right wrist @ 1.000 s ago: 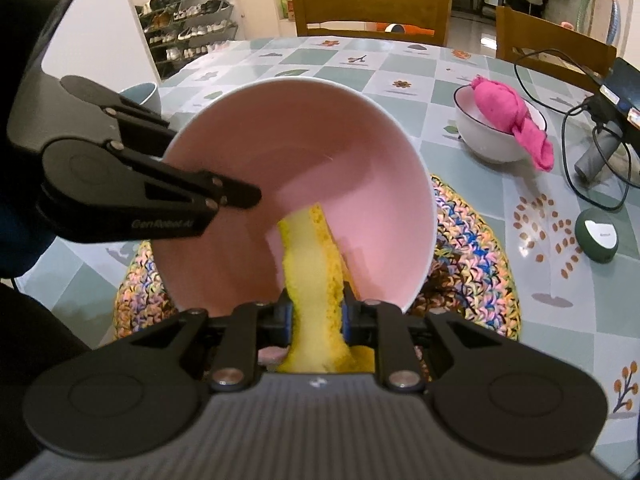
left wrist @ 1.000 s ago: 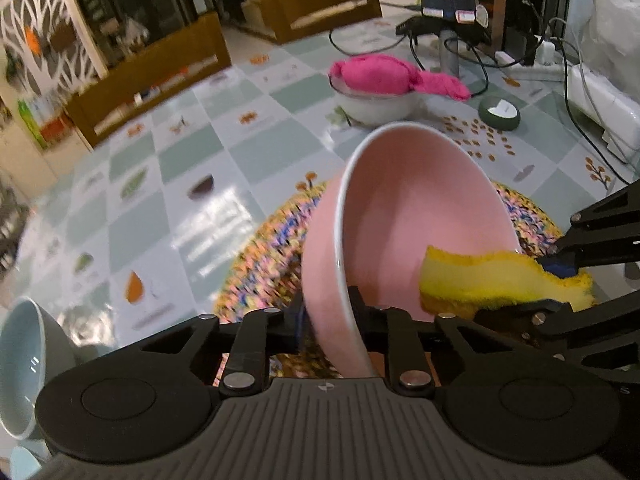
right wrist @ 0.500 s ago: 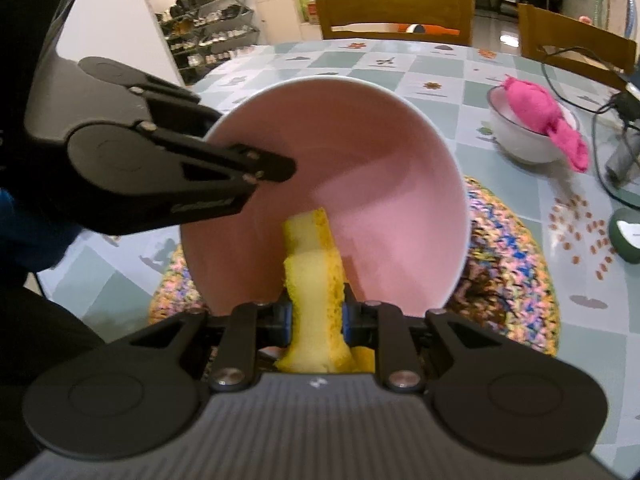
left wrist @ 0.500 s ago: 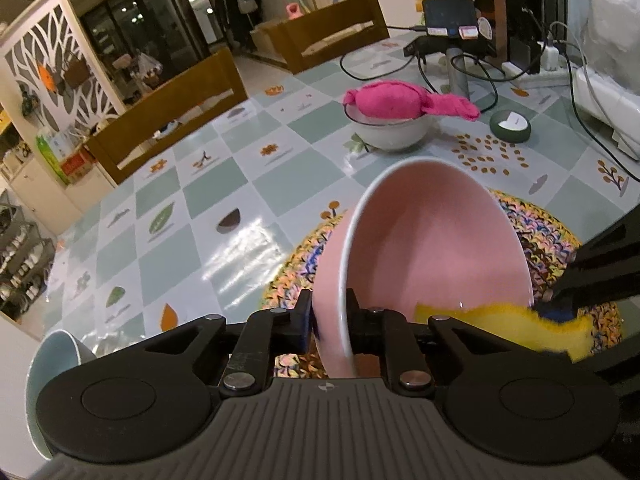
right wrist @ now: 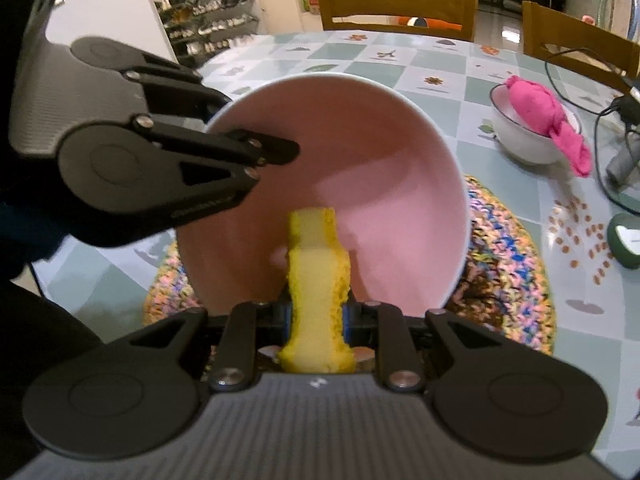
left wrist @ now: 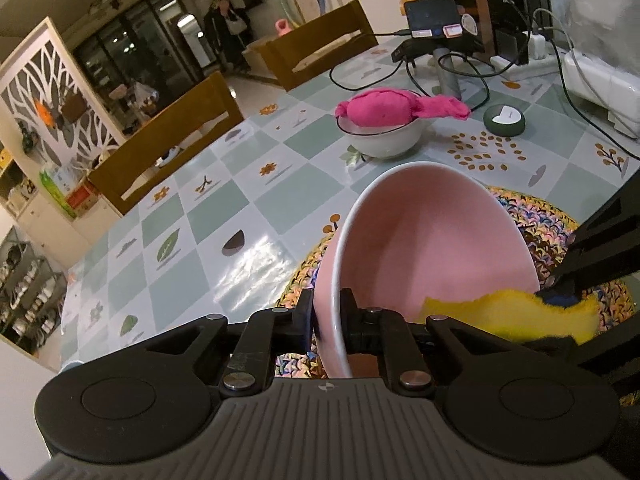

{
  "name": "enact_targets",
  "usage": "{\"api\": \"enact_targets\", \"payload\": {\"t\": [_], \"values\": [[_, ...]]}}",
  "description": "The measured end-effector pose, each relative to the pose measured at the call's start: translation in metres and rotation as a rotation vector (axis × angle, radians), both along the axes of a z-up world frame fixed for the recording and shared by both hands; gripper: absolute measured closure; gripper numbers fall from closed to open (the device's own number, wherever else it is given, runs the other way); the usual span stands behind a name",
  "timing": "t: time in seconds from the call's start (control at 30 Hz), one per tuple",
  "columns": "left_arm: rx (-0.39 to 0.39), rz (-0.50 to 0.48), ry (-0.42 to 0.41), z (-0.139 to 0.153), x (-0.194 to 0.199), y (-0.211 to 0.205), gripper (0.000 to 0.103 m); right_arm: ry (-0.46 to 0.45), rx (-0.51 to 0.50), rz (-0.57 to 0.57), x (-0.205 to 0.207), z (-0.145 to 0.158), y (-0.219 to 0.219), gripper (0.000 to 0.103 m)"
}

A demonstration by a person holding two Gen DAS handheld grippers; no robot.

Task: Clean bowl
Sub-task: 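Lift the sponge up along the bowl wall toward the rim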

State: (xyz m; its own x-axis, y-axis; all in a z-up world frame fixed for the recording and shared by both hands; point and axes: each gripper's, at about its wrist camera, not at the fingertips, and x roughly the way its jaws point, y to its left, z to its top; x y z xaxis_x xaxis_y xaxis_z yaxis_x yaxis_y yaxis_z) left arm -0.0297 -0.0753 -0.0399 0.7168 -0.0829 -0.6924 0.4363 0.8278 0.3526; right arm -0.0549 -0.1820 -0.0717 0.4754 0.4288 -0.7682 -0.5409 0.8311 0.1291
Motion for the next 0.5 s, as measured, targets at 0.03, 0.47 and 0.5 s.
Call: {"api": "enact_targets", "payload": {"t": [0.03, 0.47, 0.5], "values": [[0.002, -0.003, -0.001, 0.0, -0.0001, -0.0001, 0.088, -0.005, -0.017, -0.001, -0.0001, -0.0003, -0.0001, 0.082], [0.023, -0.038, -0.003, -0.0024, -0.0009, -0.0026, 0.088, -0.143, -0.246, 0.016, 0.0003, 0.0004, 0.0025, 0.082], [0.023, -0.04, -0.003, -0.0025, -0.001, -0.0026, 0.088, -0.153, -0.255, 0.015, 0.0023, 0.0007, 0.0021, 0.082]]}}
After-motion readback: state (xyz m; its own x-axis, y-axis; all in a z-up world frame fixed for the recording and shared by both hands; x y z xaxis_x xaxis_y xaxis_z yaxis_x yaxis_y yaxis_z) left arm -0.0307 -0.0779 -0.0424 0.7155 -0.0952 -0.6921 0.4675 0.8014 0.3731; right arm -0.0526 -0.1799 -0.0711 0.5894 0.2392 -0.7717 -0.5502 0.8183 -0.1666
